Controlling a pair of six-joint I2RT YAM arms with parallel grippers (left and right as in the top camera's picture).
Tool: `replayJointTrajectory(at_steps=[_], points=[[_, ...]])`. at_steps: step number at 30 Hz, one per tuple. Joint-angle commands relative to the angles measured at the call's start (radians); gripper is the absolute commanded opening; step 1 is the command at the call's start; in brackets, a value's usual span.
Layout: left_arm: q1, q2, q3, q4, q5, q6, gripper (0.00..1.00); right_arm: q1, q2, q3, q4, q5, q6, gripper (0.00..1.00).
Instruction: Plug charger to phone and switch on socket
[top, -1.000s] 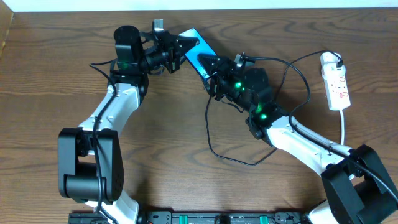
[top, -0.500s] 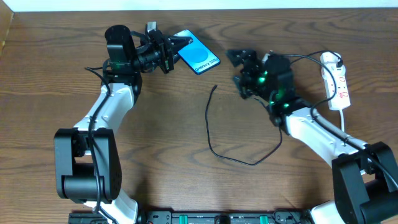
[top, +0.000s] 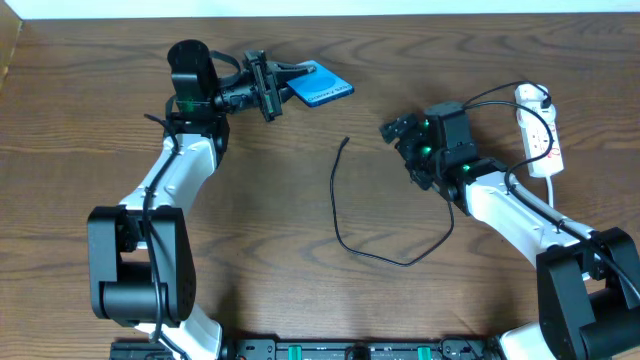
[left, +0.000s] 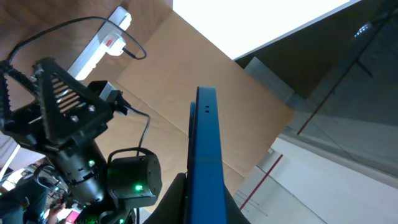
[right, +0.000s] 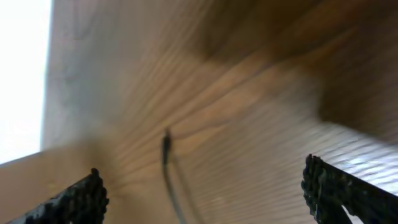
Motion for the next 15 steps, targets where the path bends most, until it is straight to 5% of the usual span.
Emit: replayJointTrajectory(at_steps=[1,15], points=[[-0.001,-0.037,0.016,0.012,0.016,-0.065,0.07,0.007,0.004,0.003,-0.038,0.074,-0.116,0.99],[0.003,-0.045,0.016,0.013,-0.129,-0.064,0.07,0.008,0.004,0.003,-0.064,0.060,-0.427,0.92]])
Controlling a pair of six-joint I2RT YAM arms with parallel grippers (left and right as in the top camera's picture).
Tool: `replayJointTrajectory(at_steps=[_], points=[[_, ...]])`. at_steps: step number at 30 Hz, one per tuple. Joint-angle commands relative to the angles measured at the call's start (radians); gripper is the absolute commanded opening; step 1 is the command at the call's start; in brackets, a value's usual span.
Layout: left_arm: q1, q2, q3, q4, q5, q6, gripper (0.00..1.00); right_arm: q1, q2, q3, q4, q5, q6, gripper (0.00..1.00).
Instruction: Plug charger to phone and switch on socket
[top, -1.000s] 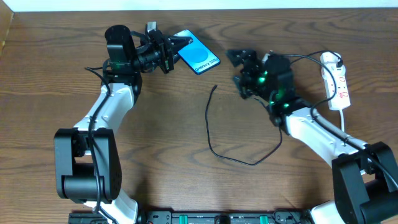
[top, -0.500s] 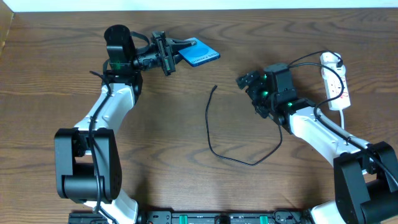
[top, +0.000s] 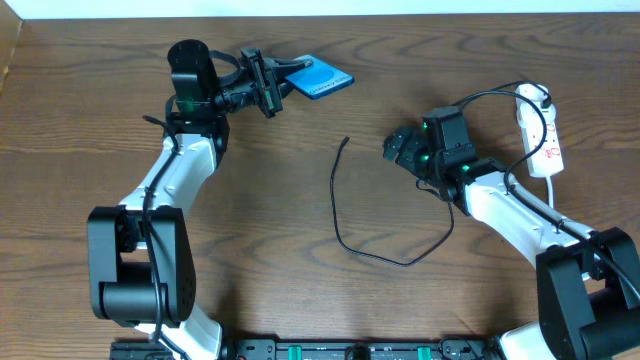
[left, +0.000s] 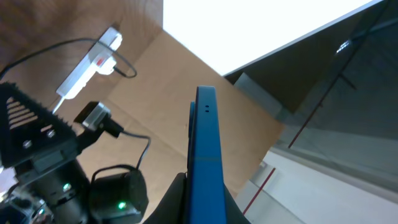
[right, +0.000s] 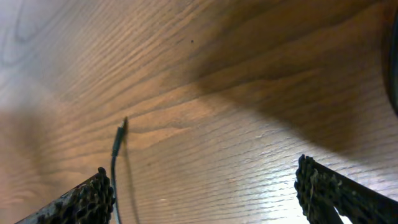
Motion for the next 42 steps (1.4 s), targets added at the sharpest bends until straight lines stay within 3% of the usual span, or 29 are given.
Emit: replayJointTrajectory(at_steps=[1,6,12,19,32,42], points=[[0.003,-0.044,0.016,0.012,-0.048,-0.059,0.07,0.006,0.004,0.003,-0.002,-0.018,-0.136,0.92],[0.014,-0.039,0.016,0.012,-0.042,0.116,0.07,0.006,0.004,0.008,0.011,-0.105,-0.216,0.81],[0.049,-0.038,0.016,0.010,0.068,0.488,0.07,0.006,0.004,0.079,-0.040,-0.187,-0.237,0.72],[0.118,-0.037,0.016,-0.004,0.235,0.678,0.07,0.006,0.040,0.308,-0.237,-0.174,-0.273,0.65],[0.177,-0.036,-0.016,-0.037,0.343,0.794,0.07,0.104,0.455,0.891,-0.689,-0.175,-0.235,0.41],[0.177,-0.031,-0.027,-0.037,0.365,0.864,0.07,0.138,0.631,0.922,-0.684,-0.203,-0.140,0.42]])
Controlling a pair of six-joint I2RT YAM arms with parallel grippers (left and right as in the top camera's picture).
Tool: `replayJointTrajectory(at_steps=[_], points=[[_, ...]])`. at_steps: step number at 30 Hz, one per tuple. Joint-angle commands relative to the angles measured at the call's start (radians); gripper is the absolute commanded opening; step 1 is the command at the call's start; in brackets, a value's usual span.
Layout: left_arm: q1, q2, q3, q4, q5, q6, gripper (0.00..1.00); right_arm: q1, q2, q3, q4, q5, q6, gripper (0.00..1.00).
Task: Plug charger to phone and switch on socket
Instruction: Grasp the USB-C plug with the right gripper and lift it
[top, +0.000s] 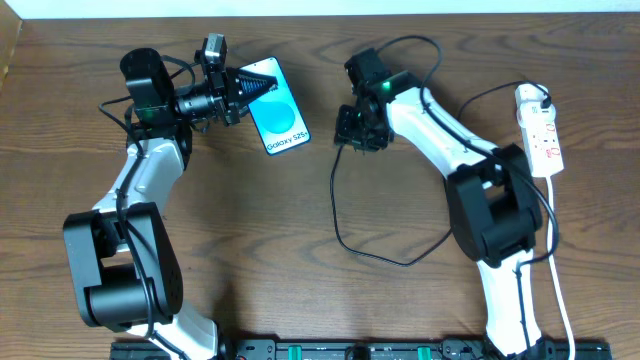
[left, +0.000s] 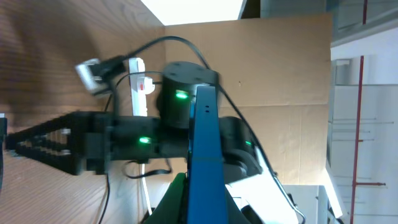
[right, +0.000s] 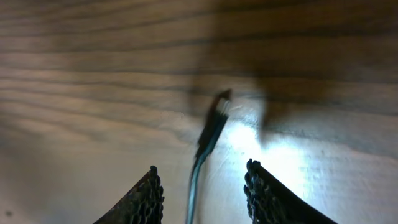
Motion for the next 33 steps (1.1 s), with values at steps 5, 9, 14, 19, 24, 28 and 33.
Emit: replayJointTrajectory(at_steps=[5,9,14,19,24,28,33], points=[[0.001,-0.030,0.001,0.006,0.039,0.032,0.07,0.005,0.079,0.025,0.036,-0.093,0.058,0.39],[0.001,-0.030,0.001,0.006,0.039,0.032,0.07,0.011,0.093,0.025,0.056,-0.090,0.067,0.38],[0.001,-0.030,0.001,0.006,0.039,0.032,0.07,0.021,0.100,0.025,0.067,-0.052,0.082,0.34],[0.000,-0.030,0.001,0.006,0.042,0.031,0.07,0.022,0.106,0.015,0.079,-0.045,0.070,0.08],[0.001,-0.030,0.001,0.007,0.050,0.024,0.07,0.016,0.103,0.019,0.087,-0.083,-0.092,0.01],[0.001,-0.030,0.001,0.006,0.049,0.024,0.07,-0.024,0.071,0.035,0.062,-0.243,-0.290,0.01],[0.001,-0.030,0.001,0.006,0.049,0.010,0.07,-0.105,-0.026,0.035,0.047,-0.456,-0.485,0.01]])
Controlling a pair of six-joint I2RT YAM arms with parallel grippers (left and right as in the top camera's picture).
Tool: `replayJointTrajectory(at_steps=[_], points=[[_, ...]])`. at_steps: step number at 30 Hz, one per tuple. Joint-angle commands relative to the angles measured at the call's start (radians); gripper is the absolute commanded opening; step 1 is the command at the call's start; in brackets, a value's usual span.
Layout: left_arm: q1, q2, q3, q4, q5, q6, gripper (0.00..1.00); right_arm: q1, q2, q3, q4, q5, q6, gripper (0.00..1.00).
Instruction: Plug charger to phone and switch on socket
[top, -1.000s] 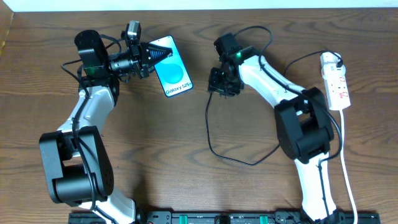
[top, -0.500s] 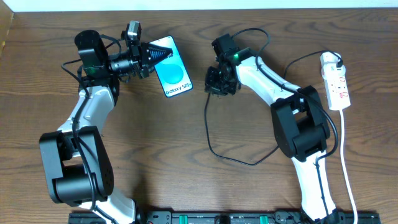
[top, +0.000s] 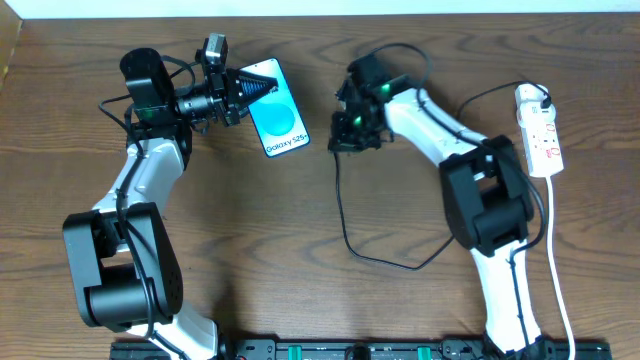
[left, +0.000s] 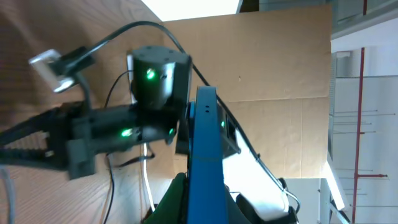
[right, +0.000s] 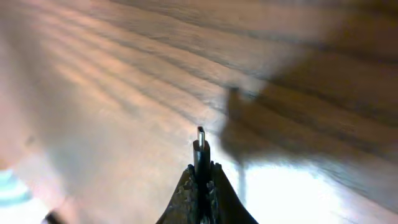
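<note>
The blue phone (top: 278, 120) is held up at the back left, its labelled face towards the overhead camera. My left gripper (top: 243, 88) is shut on its edge; the left wrist view shows the phone edge-on (left: 204, 143). Just to its right, my right gripper (top: 346, 138) is shut on the black charger plug (right: 200, 144), whose metal tip sticks out past the fingertips. The cable (top: 346, 215) hangs from there, loops over the table and runs to the white socket strip (top: 541, 135) at the far right.
The table (top: 250, 260) is brown wood. My right arm (top: 430, 105) stretches across the back from the right. Behind the table stand cardboard panels (left: 280, 74). A second cable (top: 560, 300) leaves the socket strip along the right edge.
My right gripper was open astride the plug lying on the table; now it is shut on the plug, and the cable's upper stretch has shifted. The left gripper and phone have not moved.
At first my left gripper held the phone tilted at the back centre, and my right gripper hung open at the right, away from the cable end. Then the phone was further left, face up, with the right gripper open over the plug. Now it grips the plug.
</note>
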Motion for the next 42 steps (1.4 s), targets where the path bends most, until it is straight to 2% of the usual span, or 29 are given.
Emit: replayJointTrajectory(at_steps=[1,5,11,14,18,33,42], points=[[0.001,-0.030,0.001,0.006,0.031,-0.017,0.07,-0.074,-0.114,0.021,-0.025,-0.202,-0.236,0.01],[0.001,-0.030,0.001,0.011,0.021,-0.016,0.07,-0.140,-0.194,0.021,-0.127,-0.356,-0.423,0.01],[0.000,-0.030,0.001,0.013,-0.081,-0.014,0.07,-0.165,-0.221,0.016,-0.358,-0.540,-0.681,0.01],[0.000,-0.030,0.001,0.018,-0.098,0.005,0.07,-0.150,-0.221,-0.008,-0.392,-0.629,-0.741,0.01],[0.000,-0.030,0.001,0.018,-0.098,0.023,0.07,-0.108,-0.221,-0.044,-0.381,-0.705,-0.741,0.01],[0.057,-0.030,0.001,0.058,-0.097,0.063,0.07,-0.008,-0.221,-0.057,-0.359,-0.766,-0.722,0.01],[0.056,-0.030,0.001,0.089,-0.089,0.063,0.07,0.058,-0.221,-0.057,-0.092,-0.719,-0.420,0.01]])
